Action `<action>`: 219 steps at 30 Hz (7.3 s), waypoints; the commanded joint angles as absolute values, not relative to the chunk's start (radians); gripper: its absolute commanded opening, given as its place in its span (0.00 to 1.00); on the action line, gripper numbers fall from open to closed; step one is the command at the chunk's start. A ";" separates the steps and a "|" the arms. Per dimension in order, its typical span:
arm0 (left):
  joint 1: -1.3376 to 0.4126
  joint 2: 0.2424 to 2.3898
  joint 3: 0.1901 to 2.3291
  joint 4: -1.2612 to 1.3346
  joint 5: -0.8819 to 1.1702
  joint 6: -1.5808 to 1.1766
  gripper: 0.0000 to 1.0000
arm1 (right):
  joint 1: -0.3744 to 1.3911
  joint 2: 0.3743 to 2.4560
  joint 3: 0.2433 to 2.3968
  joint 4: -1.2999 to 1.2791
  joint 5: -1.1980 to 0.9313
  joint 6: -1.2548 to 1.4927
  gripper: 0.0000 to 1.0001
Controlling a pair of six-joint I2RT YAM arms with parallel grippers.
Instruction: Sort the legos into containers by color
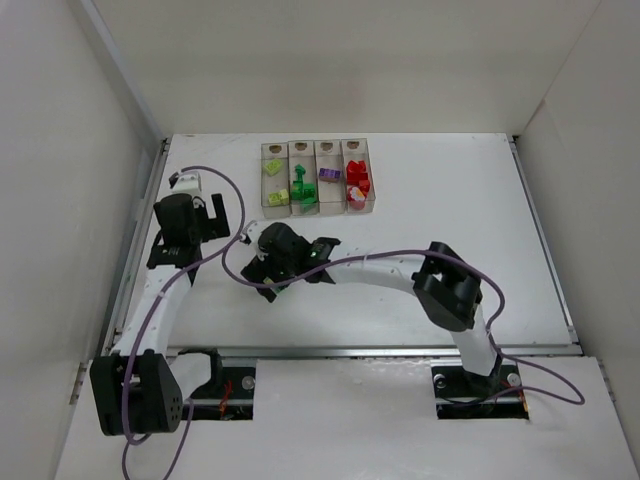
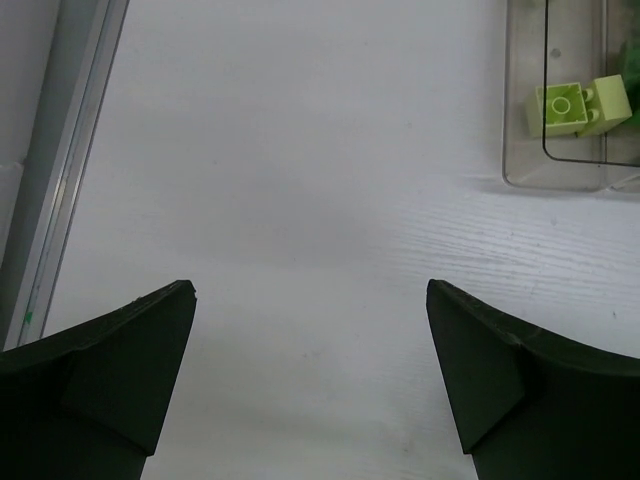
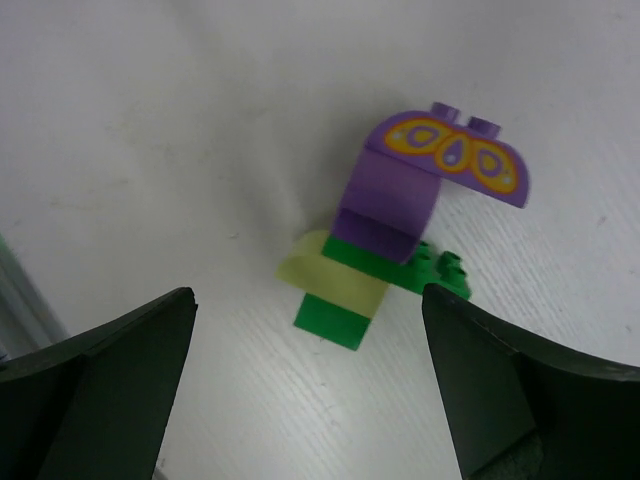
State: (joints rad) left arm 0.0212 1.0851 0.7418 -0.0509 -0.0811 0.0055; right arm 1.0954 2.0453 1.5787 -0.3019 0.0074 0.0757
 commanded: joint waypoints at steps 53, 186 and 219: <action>-0.089 1.305 1.213 -0.202 1.026 -0.129 0.93 | 1.029 1.618 1.373 0.000 0.198 -0.215 0.00; -0.410 1.802 1.539 -0.015 1.031 -0.169 0.33 | 0.725 1.539 1.445 -0.195 0.310 0.534 0.00; -0.212 1.703 1.424 -0.489 0.730 0.400 0.00 | 0.574 2.167 1.928 -0.224 0.134 0.483 0.36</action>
State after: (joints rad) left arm -0.2108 1.7744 1.4281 -0.4465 0.7216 0.3164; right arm 0.5770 2.1487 1.8309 -0.2268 0.1780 0.5270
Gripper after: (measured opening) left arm 0.334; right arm 0.428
